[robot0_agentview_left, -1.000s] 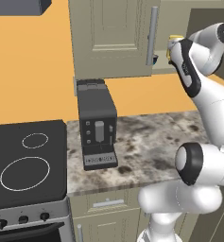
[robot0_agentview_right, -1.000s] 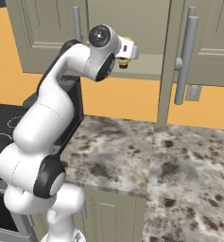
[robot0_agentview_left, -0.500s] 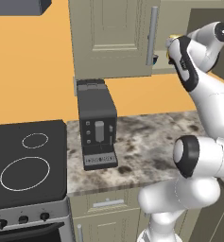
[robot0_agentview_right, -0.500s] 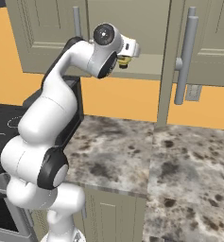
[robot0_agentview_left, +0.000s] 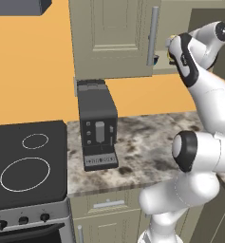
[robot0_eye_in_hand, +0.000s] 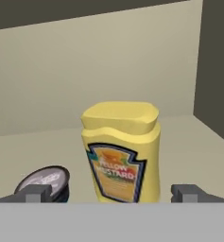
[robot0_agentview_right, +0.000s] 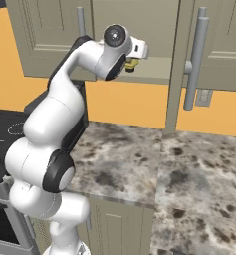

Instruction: The dining table condiment station is running low on mustard. Refill the condiment station by opening the cabinet and taking the mustard from the cabinet and placing it on the dining table.

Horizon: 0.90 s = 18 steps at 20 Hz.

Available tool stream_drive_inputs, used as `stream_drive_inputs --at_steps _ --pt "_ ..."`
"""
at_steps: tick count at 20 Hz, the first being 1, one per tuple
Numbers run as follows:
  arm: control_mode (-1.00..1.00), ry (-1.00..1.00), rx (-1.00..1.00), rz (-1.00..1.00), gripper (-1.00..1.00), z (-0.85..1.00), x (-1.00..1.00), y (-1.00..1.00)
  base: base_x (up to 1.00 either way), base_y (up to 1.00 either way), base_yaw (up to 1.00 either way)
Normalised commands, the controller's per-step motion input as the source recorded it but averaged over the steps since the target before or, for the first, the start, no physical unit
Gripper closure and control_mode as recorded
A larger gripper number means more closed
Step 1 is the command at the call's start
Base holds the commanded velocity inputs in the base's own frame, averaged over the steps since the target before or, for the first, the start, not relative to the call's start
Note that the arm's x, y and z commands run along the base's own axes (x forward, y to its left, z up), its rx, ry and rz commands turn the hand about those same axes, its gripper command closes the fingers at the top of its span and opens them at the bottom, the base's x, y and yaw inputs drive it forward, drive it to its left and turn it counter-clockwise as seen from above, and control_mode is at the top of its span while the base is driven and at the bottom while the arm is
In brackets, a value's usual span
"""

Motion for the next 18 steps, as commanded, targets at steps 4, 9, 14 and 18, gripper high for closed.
stream_drive_inputs --at_steps 4,9,14,18 --pt "-1.00 0.00 0.00 0.03 -1.00 0.00 0.10 0.00 0.00 0.00 0.00" --pt "-1.00 0.00 0.00 0.03 -1.00 0.00 0.09 0.00 0.00 0.00 0.00" --pt "-1.00 0.00 0.00 0.03 -1.00 0.00 0.10 0.00 0.00 0.00 0.00" --pt "-1.00 0.00 0.00 0.03 -1.00 0.00 0.09 0.00 0.00 0.00 0.00"
